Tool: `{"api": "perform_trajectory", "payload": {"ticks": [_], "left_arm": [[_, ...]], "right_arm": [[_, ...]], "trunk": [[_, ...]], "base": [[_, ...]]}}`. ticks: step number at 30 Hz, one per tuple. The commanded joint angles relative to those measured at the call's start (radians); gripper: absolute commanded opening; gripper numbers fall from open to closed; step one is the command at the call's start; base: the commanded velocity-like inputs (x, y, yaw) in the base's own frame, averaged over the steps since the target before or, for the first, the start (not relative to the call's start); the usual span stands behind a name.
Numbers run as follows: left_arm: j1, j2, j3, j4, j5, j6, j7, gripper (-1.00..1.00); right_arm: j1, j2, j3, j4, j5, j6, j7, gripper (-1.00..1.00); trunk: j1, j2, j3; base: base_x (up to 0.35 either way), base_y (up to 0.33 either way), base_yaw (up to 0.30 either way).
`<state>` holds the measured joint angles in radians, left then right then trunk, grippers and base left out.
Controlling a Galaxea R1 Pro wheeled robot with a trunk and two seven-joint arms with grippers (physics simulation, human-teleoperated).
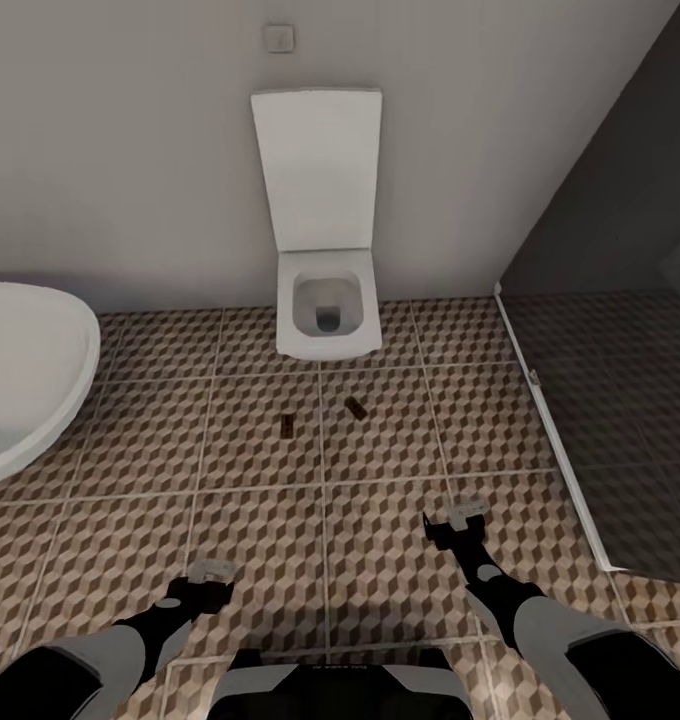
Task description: Take the four mousetraps from the cabinet in the bathroom and place them on the bathroom floor. Make sure all four end up on the same floor surface, and ensure that at least two of them are either under or directly next to the same bathroom sink.
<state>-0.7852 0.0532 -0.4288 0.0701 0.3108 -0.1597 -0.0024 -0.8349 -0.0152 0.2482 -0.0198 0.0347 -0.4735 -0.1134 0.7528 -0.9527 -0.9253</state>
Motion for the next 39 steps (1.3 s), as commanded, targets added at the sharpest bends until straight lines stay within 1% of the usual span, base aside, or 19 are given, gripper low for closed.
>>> {"api": "perform_trajectory", "payload": {"ticks": [1,10,17,19,22,23,26,27,28,29,31,33,36,38,39], "left_arm": [[0.004,0.0,-0.008,0.004,0.007,-0.012,0.0,1.0],[0.056,0.003,-0.008,0.005,0.007,-0.045,0.0,1.0],[0.08,0.011,-0.008,0.006,0.008,-0.061,-0.001,1.0],[0.092,0.013,-0.008,0.006,0.008,-0.076,-0.001,1.0],[0.106,0.015,-0.008,0.006,0.008,-0.1,0.0,1.0],[0.117,0.016,-0.008,0.007,0.008,-0.132,0.0,1.0],[0.129,0.019,-0.008,0.008,0.009,-0.184,0.0,1.0],[0.138,0.021,-0.008,0.008,0.009,-0.226,0.001,1.0],[0.142,0.022,-0.008,0.008,0.009,-0.247,0.001,1.0],[0.153,0.024,-0.008,0.008,0.01,-0.284,0.001,1.0],[0.171,0.027,-0.008,0.008,0.01,-0.325,0.002,1.0],[0.188,0.031,-0.008,0.008,0.01,-0.349,0.003,1.0],[0.204,0.036,-0.008,0.008,0.01,-0.365,0.003,1.0],[0.217,0.042,-0.008,0.008,0.01,-0.388,0.004,1.0],[0.227,0.045,-0.008,0.008,0.011,-0.411,0.005,1.0]], "right_arm": [[0.007,-0.003,0.008,0.001,0.001,-0.007,-0.009,1.0],[0.07,-0.016,0.008,0.0,-0.024,-0.034,-0.009,1.0],[0.112,-0.018,0.008,0.001,-0.064,-0.065,-0.009,1.0],[0.132,-0.018,0.008,0.001,-0.083,-0.092,-0.009,1.0],[0.151,-0.018,0.008,0.001,-0.092,-0.109,-0.009,1.0],[0.162,-0.018,0.008,0.001,-0.095,-0.116,-0.009,1.0],[0.174,-0.019,0.008,0.002,-0.097,-0.12,-0.009,1.0],[0.183,-0.018,0.008,0.002,-0.099,-0.122,-0.009,1.0],[0.188,-0.018,0.008,0.002,-0.099,-0.123,-0.009,1.0],[0.198,-0.018,0.008,0.002,-0.1,-0.126,-0.009,1.0],[0.209,-0.018,0.008,0.002,-0.102,-0.131,-0.009,1.0],[0.217,-0.019,0.008,0.002,-0.103,-0.14,-0.009,1.0],[0.229,-0.019,0.008,0.002,-0.103,-0.151,-0.009,1.0],[0.239,-0.019,0.008,0.002,-0.104,-0.158,-0.01,1.0],[0.242,-0.018,0.008,0.002,-0.114,-0.162,-0.01,1.0]], "trunk": [[-0.004,0.007,0.004],[-0.038,0.07,0.046],[-0.065,0.119,0.079],[-0.073,0.133,0.089],[-0.084,0.154,0.103],[-0.088,0.161,0.108],[-0.1,0.182,0.122],[-0.103,0.189,0.127],[-0.107,0.196,0.132],[-0.111,0.203,0.137],[-0.119,0.217,0.146],[-0.126,0.231,0.156],[-0.138,0.252,0.17],[-0.146,0.266,0.18],[-0.149,0.273,0.184]], "base": [[0.0,0.0,0.0],[0.0,0.0,0.0],[0.0,0.0,0.0],[0.0,0.0,0.0],[0.0,0.0,0.0],[0.0,0.0,0.0],[0.0,0.0,0.0],[0.0,0.0,0.0],[0.0,0.0,0.0],[0.0,0.0,0.0],[0.0,0.0,0.0],[0.0,0.0,0.0],[0.0,0.0,0.0],[0.0,0.0,0.0],[0.0,0.0,0.0]]}}
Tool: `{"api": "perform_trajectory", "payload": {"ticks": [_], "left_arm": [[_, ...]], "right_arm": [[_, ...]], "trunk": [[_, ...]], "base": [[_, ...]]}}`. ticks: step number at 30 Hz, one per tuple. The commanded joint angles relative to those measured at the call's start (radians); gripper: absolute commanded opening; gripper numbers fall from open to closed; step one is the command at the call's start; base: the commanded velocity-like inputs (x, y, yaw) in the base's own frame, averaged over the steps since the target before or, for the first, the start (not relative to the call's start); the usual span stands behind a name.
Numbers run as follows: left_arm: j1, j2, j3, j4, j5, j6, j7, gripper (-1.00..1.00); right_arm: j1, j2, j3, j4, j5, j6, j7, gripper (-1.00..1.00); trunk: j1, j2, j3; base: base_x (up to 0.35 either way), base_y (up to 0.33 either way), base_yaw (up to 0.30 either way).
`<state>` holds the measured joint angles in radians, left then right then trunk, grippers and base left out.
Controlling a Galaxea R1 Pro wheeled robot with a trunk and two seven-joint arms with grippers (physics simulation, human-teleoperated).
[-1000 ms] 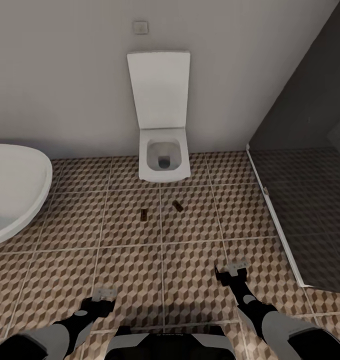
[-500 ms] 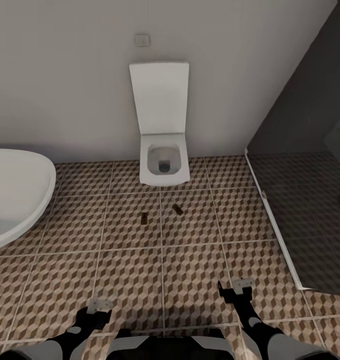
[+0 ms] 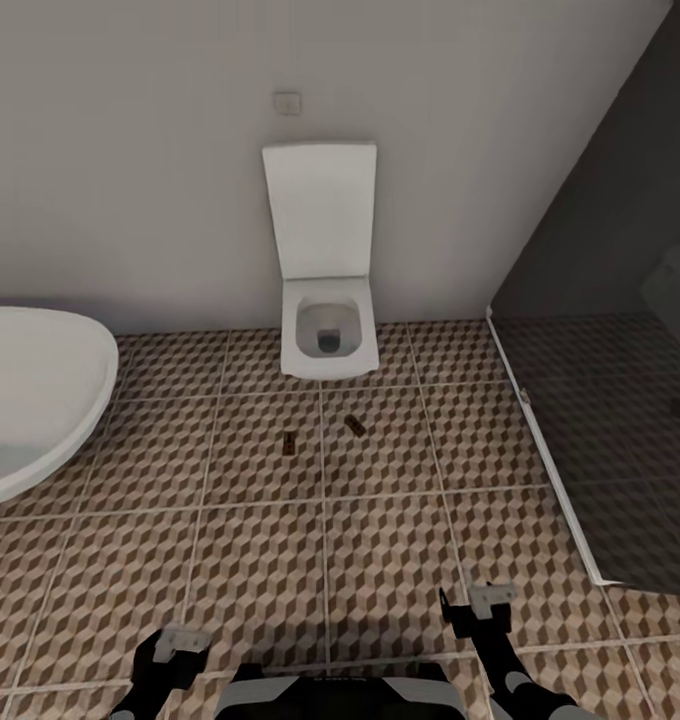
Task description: Take the four mousetraps from the cabinet in the bathroom and place them on the bathroom floor. Make sure all four end up on the same floor surface, and ensure that at least two of them are either under or directly next to the same bathroom sink.
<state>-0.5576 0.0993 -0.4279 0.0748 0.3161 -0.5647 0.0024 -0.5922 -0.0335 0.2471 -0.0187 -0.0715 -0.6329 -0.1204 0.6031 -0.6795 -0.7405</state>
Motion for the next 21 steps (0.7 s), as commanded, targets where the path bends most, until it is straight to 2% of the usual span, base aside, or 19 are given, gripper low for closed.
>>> {"api": "perform_trajectory", "payload": {"ticks": [1,8,11,21], "left_arm": [[0.003,0.001,-0.009,0.003,0.006,-0.017,0.001,1.0],[0.021,0.004,-0.008,0.003,0.006,-0.055,0.003,1.0],[0.03,0.005,-0.008,0.003,0.006,-0.06,0.004,1.0],[0.033,0.004,-0.008,0.003,0.007,-0.059,0.006,1.0]], "right_arm": [[0.001,0.0,0.009,0.0,-0.015,-0.004,-0.003,1.0],[0.007,0.001,0.009,0.0,-0.077,-0.01,-0.002,1.0],[0.008,-0.001,0.009,0.001,-0.091,-0.011,-0.002,1.0],[0.008,-0.013,0.009,0.002,-0.094,-0.01,-0.002,1.0]], "trunk": [[-0.004,0.006,0.004],[-0.03,0.055,0.038],[-0.042,0.076,0.052],[-0.08,0.146,0.1]], "base": [[0.0,0.0,0.0],[0.0,0.0,0.0],[0.0,0.0,0.0],[0.0,0.0,0.0]]}}
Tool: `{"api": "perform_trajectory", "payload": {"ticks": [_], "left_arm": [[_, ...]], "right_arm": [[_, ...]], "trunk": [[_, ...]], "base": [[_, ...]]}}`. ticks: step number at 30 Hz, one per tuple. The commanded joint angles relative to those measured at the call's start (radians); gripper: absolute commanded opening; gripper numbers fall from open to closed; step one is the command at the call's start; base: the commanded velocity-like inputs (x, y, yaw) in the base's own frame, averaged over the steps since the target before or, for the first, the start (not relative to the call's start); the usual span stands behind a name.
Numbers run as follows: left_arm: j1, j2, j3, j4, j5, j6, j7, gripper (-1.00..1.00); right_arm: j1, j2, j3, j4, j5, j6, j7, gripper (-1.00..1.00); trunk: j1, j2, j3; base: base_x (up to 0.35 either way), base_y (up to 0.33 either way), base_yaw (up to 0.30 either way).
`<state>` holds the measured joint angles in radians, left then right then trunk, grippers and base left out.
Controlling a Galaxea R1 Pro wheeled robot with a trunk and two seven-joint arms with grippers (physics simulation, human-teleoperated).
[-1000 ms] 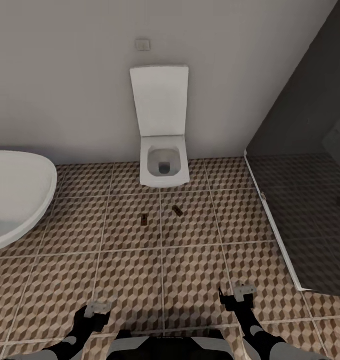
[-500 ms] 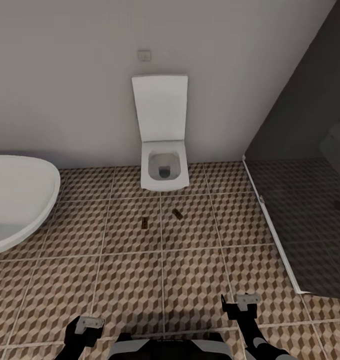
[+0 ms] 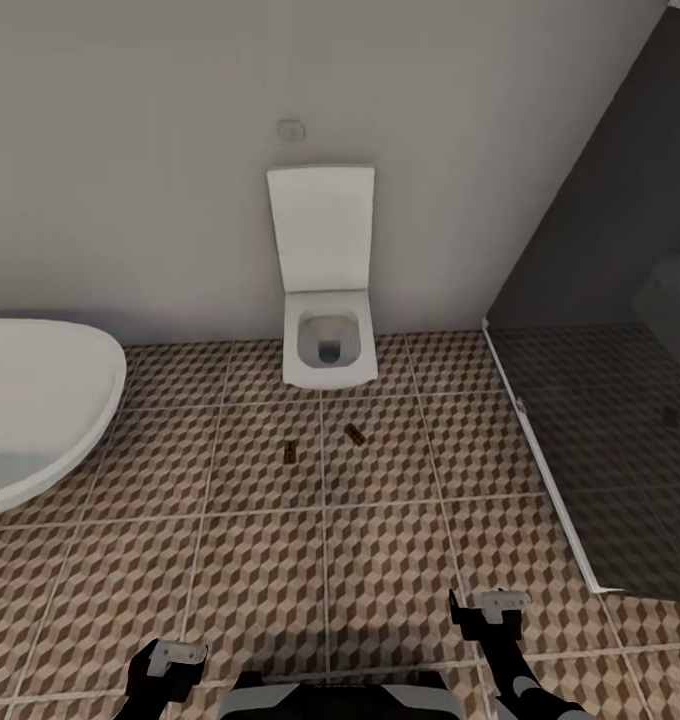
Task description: Take the four mousetraps from the cabinet in the bathroom and place them on the bathroom floor. Make sure all four end up on the same floor surface, and ensure that at least two of them are either under or directly next to the same bathroom sink.
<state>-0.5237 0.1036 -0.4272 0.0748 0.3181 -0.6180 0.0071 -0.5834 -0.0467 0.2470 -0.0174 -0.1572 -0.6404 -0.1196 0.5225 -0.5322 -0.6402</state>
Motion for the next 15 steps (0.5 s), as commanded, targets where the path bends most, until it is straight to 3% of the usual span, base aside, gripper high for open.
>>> {"api": "perform_trajectory", "payload": {"ticks": [1,15], "left_arm": [[-0.001,-0.001,-0.008,0.003,0.005,-0.005,0.001,1.0],[0.002,-0.001,-0.008,0.003,0.006,-0.004,0.002,1.0]], "right_arm": [[0.0,-0.001,0.009,0.0,-0.008,-0.002,-0.002,1.0],[0.01,-0.011,0.009,0.001,-0.009,-0.001,-0.002,1.0]], "trunk": [[-0.003,0.006,0.004],[-0.057,0.104,0.071]], "base": [[0.0,0.0,0.0],[0.0,0.0,0.0]]}}
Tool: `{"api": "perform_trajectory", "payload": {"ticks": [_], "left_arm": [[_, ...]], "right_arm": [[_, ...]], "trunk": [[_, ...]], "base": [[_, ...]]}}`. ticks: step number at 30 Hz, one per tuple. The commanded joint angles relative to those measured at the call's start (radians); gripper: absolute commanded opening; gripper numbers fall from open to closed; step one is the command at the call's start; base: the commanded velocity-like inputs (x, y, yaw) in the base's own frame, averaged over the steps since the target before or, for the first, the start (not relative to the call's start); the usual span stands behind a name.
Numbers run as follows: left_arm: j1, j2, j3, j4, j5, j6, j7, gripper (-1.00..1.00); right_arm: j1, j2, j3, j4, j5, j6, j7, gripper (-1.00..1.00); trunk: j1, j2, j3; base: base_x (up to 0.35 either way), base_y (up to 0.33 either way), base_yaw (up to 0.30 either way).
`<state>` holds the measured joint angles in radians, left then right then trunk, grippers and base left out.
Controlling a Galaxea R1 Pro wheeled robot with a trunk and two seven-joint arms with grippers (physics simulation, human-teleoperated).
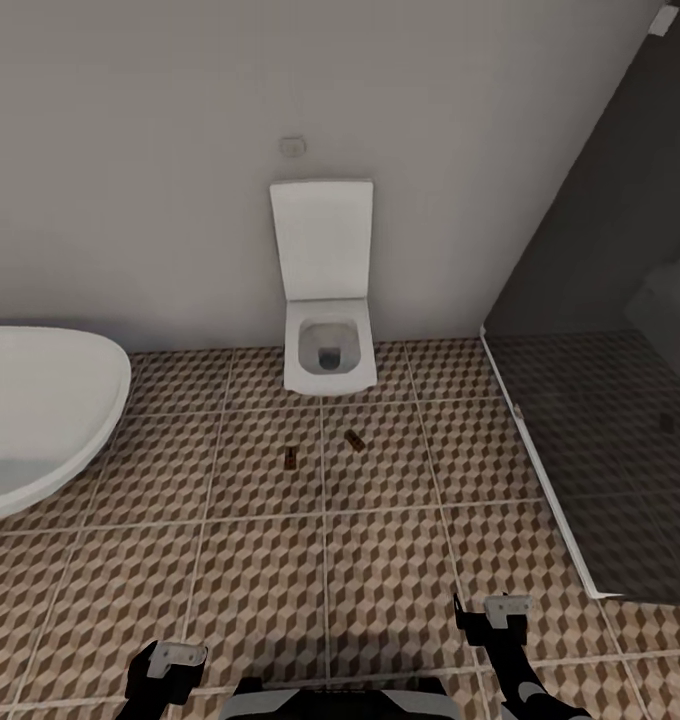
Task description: Take the four mousetraps from the cabinet in the bathroom and place them on the bathroom floor. Make sure all four end up on the same floor surface, and ensure that at least two of them are either under or directly next to the same bathroom sink.
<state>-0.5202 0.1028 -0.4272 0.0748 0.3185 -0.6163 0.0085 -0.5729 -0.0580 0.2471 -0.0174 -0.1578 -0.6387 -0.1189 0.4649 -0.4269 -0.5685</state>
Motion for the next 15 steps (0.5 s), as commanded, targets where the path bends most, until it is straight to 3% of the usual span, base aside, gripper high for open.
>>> {"api": "perform_trajectory", "payload": {"ticks": [1,4,15], "left_arm": [[-0.001,-0.001,-0.008,0.003,0.005,-0.005,0.001,1.0],[0.0,-0.001,-0.008,0.003,0.005,-0.005,0.001,1.0],[0.002,-0.003,-0.008,0.003,0.007,-0.004,0.002,1.0]], "right_arm": [[0.0,0.0,0.009,0.001,-0.008,-0.002,-0.002,1.0],[0.001,0.0,0.009,0.001,-0.009,-0.002,-0.002,1.0],[0.002,0.001,0.01,0.001,-0.009,-0.001,-0.002,1.0]], "trunk": [[-0.003,0.006,0.004],[-0.015,0.027,0.018],[-0.015,0.027,0.036]], "base": [[0.0,0.0,0.0],[0.0,0.0,0.0],[0.0,0.0,0.0]]}}
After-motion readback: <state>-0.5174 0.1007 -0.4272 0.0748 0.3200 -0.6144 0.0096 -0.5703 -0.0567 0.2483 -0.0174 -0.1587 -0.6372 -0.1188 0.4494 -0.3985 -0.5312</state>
